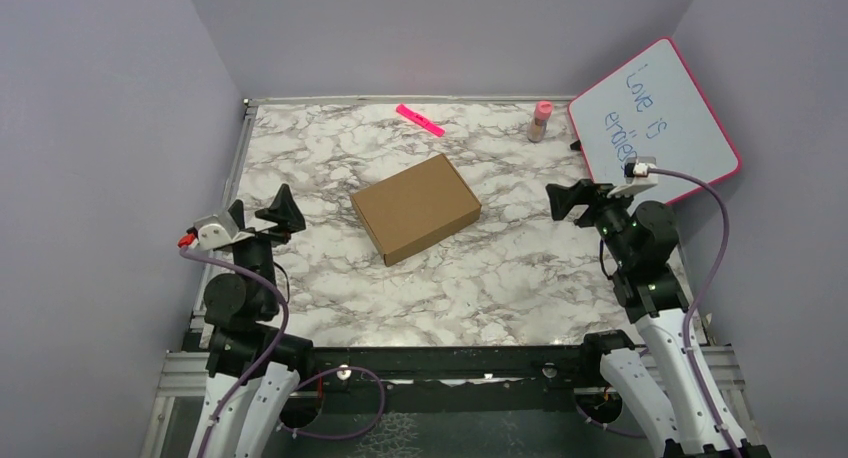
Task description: Fold the paper box
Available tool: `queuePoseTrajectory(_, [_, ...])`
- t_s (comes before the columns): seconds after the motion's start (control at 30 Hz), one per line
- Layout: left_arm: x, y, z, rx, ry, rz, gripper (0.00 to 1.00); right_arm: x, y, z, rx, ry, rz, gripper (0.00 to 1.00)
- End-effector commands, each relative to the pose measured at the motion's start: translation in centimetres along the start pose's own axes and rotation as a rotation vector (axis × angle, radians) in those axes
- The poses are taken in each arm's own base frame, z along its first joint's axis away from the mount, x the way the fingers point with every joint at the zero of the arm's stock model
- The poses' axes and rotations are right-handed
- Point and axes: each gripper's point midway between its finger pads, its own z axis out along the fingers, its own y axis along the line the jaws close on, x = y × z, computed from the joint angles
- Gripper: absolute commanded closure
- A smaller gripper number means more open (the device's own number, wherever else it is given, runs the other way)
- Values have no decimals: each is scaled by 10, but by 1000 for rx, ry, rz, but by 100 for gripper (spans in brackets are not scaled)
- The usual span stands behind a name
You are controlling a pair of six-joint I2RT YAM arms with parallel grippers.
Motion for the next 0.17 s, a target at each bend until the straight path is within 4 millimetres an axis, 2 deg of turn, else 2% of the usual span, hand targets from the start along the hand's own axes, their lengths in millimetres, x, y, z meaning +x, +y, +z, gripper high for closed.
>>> queuePoseTrajectory(0.0, [-4, 3, 4, -30, -14, -17, 1, -6, -2, 0, 7, -46, -13, 0])
queuePoseTrajectory(0.13, [-2, 0, 6, -15, -8, -9, 1, -8, -1, 0, 7, -44, -13, 0])
